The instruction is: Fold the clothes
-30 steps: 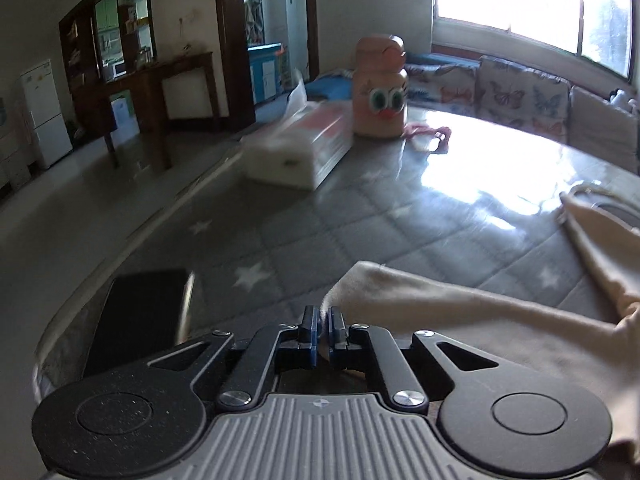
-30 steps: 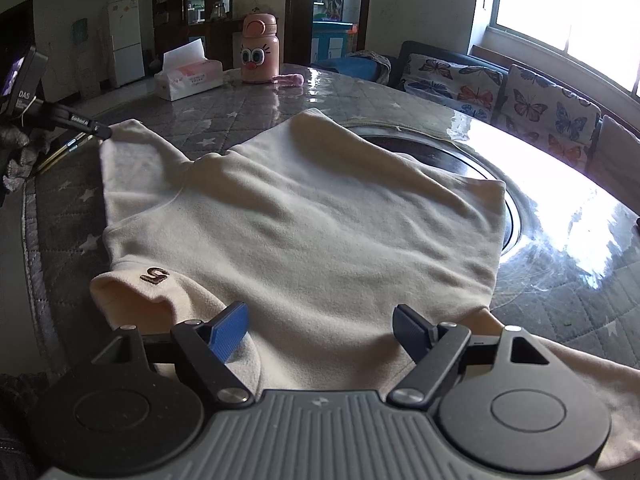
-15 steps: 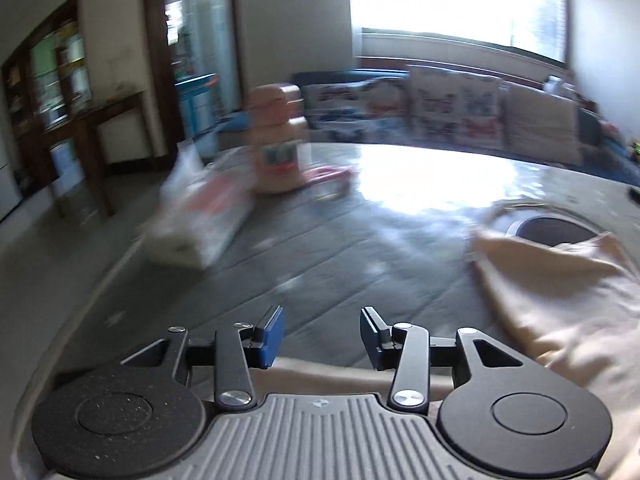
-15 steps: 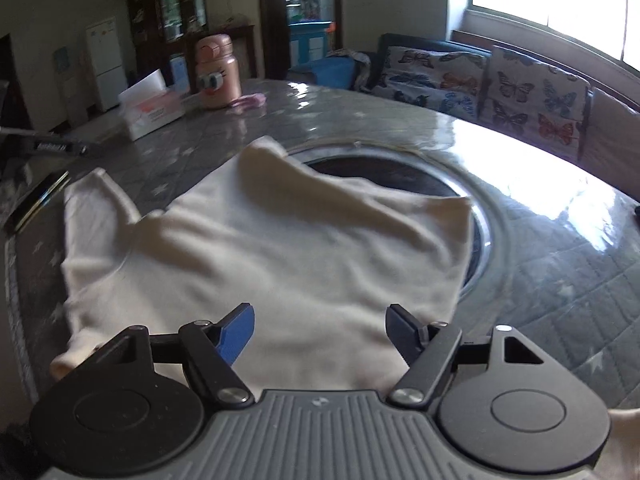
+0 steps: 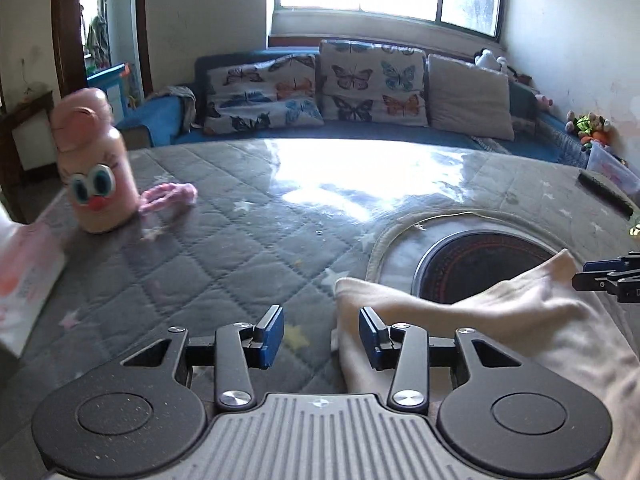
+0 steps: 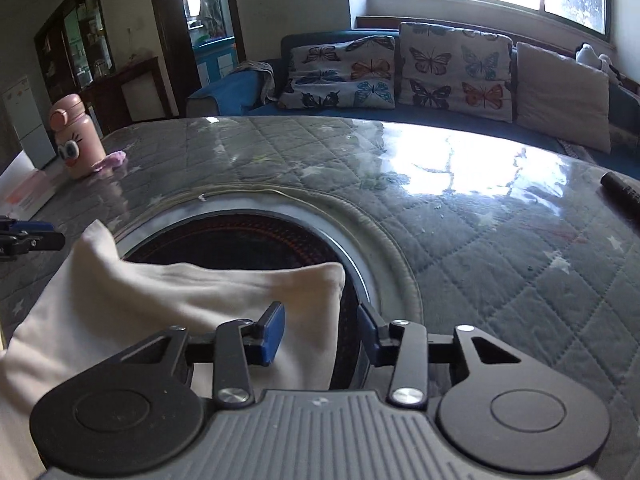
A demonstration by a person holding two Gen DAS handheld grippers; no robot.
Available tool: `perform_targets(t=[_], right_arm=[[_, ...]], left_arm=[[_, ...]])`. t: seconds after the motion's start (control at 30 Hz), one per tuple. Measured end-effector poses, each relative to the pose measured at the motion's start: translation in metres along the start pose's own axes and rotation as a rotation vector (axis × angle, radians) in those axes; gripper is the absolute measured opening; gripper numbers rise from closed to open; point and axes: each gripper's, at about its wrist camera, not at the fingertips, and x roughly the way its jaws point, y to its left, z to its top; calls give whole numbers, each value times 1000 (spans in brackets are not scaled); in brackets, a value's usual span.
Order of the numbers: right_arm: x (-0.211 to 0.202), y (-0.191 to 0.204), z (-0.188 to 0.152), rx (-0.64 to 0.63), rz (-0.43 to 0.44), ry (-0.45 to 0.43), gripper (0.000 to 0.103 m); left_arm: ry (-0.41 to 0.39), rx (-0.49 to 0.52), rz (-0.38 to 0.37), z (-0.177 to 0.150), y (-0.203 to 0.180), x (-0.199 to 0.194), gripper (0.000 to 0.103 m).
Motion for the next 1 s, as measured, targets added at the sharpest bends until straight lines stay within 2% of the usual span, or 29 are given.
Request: perform_targets(t=[0.07, 0.2, 0.23, 0.27, 0.33, 0.4, 0.57, 0.73, 0.8, 0.83, 1.0], right_arm=[[7, -2, 2, 7, 7, 3, 35], [15, -1, 5, 12, 30, -6, 18], [16, -1, 5, 12, 31, -7, 13], [15, -1, 6, 8, 30, -13, 10], [12, 0, 8, 2, 27, -23, 6], [6, 2, 10, -4, 3, -55, 5], [-9, 2, 14, -17, -63, -151, 5], [16, -4, 13, 7, -94, -72, 7], [19, -5, 12, -1, -106, -62, 11], [19, -6, 12, -1, -105, -63, 12], [-1, 4, 14, -31, -89, -78, 21]], left_arm=[[17, -13, -8, 4, 1, 10, 46], [30, -26, -30, 6, 3, 23, 44], [29, -25, -36, 6, 4, 25, 39], [28, -20, -46, 7, 3, 26, 25], [18, -4, -65, 9, 1, 27, 10], [-16, 20, -62, 11, -3, 26, 7], [-67, 62, -42, 17, -12, 34, 7], [-59, 76, -17, 17, -16, 50, 13], [-59, 75, -13, 19, -14, 46, 21], [-61, 77, -9, 19, -13, 43, 28], [-69, 107, -48, 12, -12, 12, 30]])
